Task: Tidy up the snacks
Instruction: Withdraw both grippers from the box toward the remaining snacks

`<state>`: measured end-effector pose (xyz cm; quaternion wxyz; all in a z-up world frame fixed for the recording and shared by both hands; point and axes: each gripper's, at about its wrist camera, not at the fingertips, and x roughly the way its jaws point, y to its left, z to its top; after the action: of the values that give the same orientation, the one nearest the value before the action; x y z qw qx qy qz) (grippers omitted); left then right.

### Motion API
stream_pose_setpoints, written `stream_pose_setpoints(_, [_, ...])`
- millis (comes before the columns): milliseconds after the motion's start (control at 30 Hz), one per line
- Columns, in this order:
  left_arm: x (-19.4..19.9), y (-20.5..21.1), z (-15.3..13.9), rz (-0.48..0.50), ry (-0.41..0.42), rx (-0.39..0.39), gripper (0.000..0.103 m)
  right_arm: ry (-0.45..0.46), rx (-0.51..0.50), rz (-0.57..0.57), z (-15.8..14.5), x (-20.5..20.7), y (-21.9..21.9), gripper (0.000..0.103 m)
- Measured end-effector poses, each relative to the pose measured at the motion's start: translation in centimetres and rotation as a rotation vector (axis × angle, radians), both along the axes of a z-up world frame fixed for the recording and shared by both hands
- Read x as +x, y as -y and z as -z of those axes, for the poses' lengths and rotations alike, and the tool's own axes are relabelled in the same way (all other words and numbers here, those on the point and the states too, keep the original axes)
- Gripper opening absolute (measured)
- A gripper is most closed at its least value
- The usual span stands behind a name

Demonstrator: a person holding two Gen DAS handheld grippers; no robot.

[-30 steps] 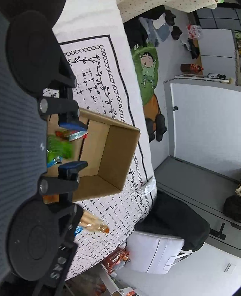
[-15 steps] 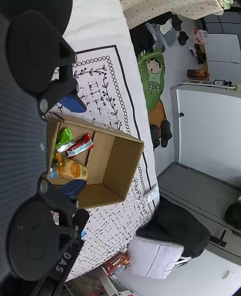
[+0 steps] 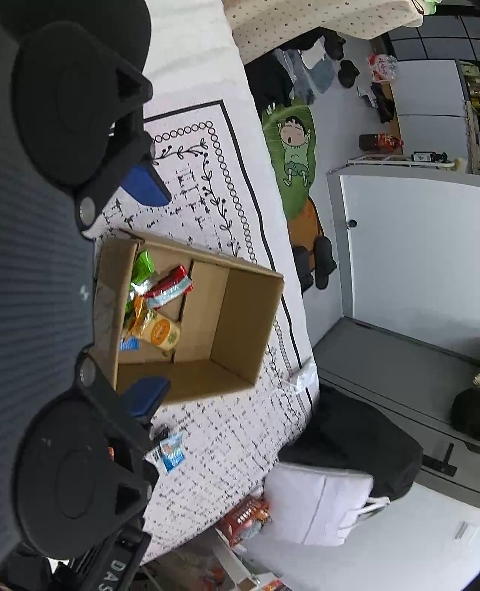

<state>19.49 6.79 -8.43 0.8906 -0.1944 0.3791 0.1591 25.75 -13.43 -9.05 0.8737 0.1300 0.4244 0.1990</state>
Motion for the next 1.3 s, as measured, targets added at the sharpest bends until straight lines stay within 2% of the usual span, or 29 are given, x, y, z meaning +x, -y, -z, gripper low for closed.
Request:
stream_pose_setpoints(100, [-0.6, 0.5, -1.0, 0.006, 0.037, 0.015, 0.103, 0.005, 0.001, 0.013, -0.7, -0.5, 0.9, 0.09])
stream_pose_setpoints(500, [-2.1, 2.4, -2.9, 0.059, 0.08, 0.007, 0.103, 0.046, -0.062, 0.091, -2.2, -2.0, 4.0, 0.09])
stream_pose_setpoints(600, [-2.4, 2.9, -3.3, 0.07, 0.089, 0.011, 0.103, 0.055, -0.053, 0.111, -2.4, -2.3, 5.1, 0.09])
stream_pose_setpoints(733, [-2.5, 3.4, -3.8, 0.082, 0.096, 0.016, 0.103, 0.055, -0.044, 0.143, -2.1, -2.9, 6.7, 0.095])
stream_pose_setpoints(1100, [-2.6, 5.8, -3.0, 0.155, 0.075, -0.01, 0.103, 0.01, -0.006, 0.262, -0.4, -5.0, 11.0, 0.095])
stream_pose_setpoints(1300, [-2.3, 7.6, -2.4, 0.191, 0.054, -0.029, 0.103, -0.069, 0.038, 0.383, 1.0, -5.1, 14.2, 0.094])
